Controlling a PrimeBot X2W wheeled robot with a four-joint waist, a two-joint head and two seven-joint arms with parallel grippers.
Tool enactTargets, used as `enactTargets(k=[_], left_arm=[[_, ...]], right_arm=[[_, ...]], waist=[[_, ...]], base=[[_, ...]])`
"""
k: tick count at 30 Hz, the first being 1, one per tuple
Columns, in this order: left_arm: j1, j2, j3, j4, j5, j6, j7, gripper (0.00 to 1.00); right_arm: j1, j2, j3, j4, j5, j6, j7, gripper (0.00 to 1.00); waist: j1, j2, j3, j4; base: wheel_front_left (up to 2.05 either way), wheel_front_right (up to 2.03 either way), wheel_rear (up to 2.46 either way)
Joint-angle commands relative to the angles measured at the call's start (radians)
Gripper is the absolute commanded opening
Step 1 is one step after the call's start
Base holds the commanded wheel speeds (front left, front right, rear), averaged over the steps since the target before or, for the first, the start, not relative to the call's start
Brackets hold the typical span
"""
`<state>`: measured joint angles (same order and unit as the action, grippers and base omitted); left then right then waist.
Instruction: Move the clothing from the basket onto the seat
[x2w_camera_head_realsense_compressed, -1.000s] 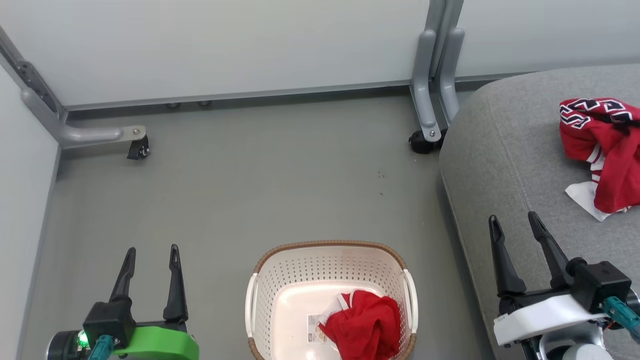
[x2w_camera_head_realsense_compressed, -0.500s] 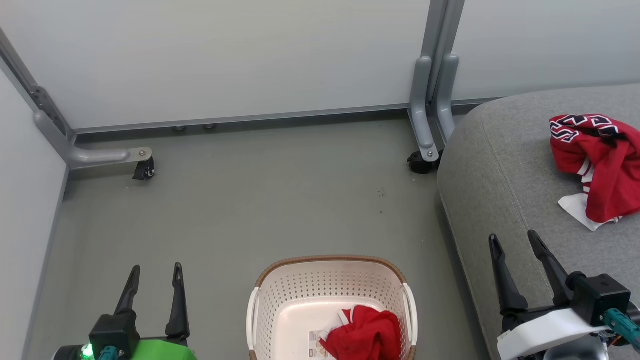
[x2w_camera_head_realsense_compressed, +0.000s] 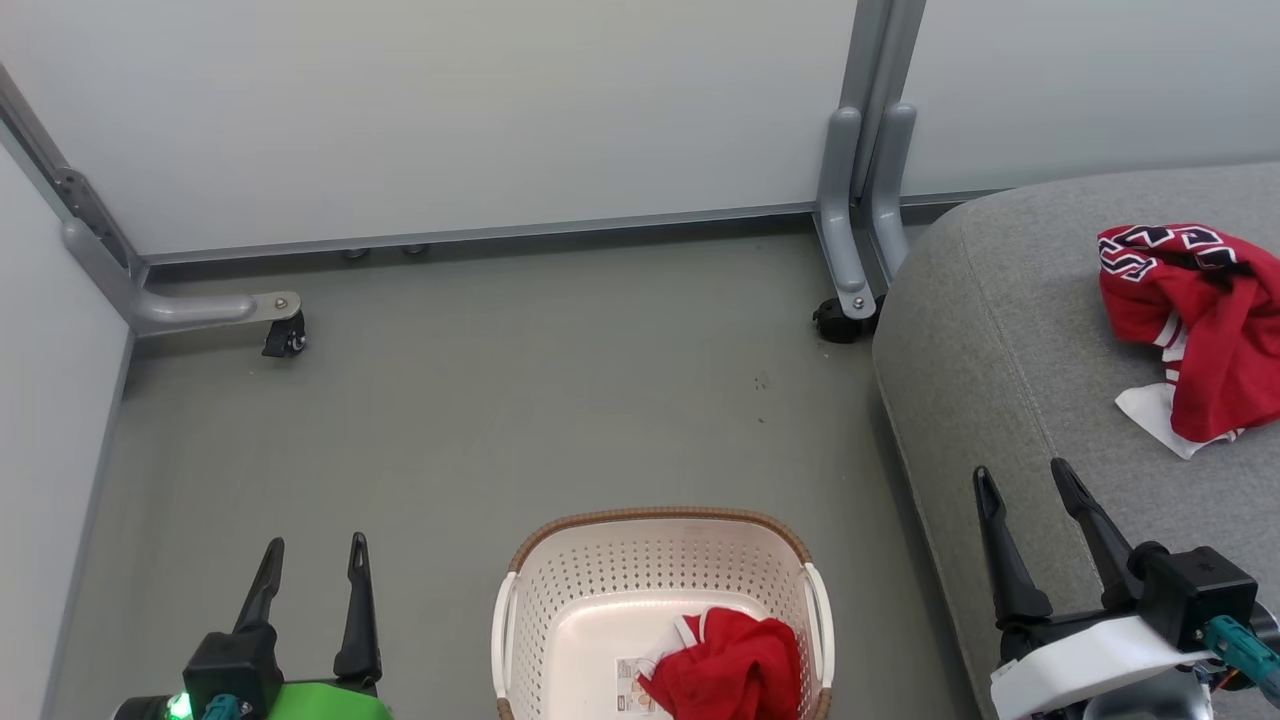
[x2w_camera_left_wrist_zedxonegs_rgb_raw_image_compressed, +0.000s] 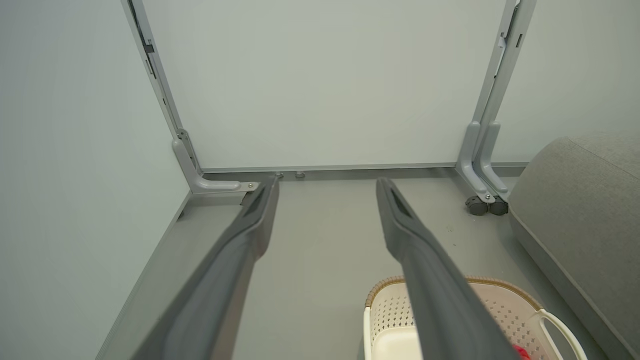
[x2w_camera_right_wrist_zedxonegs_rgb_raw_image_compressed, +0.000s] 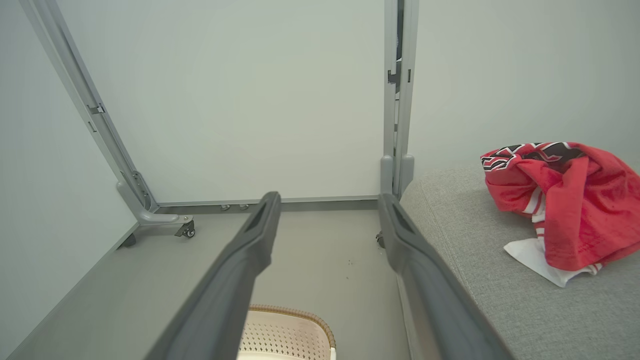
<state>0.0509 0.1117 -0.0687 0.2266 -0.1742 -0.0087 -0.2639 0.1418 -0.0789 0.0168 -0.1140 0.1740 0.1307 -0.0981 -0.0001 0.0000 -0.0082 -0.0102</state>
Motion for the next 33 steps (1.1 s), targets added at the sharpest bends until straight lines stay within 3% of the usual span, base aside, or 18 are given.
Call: enactTargets(k=[1, 10, 16, 24, 33], left_arm=[[-0.006, -0.002, 0.006, 0.001, 0.009, -0.002, -0.001, 1.0], [-0.029, -0.006, 0.009, 0.006, 0.036, -0.015, -0.001, 1.0], [-0.131, -0.022, -0.059, 0.022, 0.078, -0.04, -0.001, 1.0], [-0.341, -0.054, -0.245, 0.175, 0.106, -0.089, -0.001, 1.0], [-0.534, -0.058, -0.511, 0.386, 0.007, -0.118, 0.002, 1.0]], right_arm=[[-0.004, -0.001, 0.001, -0.002, 0.001, 0.0, 0.001, 1.0], [-0.019, -0.004, 0.004, 0.002, 0.004, 0.0, 0.003, 1.0], [-0.05, -0.01, -0.003, -0.031, 0.004, 0.0, 0.002, 1.0], [-0.152, -0.017, 0.004, -0.082, 0.007, 0.0, -0.02, 1.0], [-0.283, -0.004, 0.025, -0.113, 0.016, 0.0, -0.074, 1.0]], waist=[[0.0001, 0.0, 0.0, 0.0], [0.0001, 0.0, 0.009, -0.009], [0.0001, 0.0, 0.076, -0.014], [0.0001, 0.0, 0.252, -0.053], [0.0001, 0.0, 0.501, -0.122]], base=[[0.0, 0.0, 0.0], [0.0, 0.0, 0.0], [0.0, 0.0, 0.0], [0.0, 0.0, 0.0], [0.0, 0.0, 0.0]])
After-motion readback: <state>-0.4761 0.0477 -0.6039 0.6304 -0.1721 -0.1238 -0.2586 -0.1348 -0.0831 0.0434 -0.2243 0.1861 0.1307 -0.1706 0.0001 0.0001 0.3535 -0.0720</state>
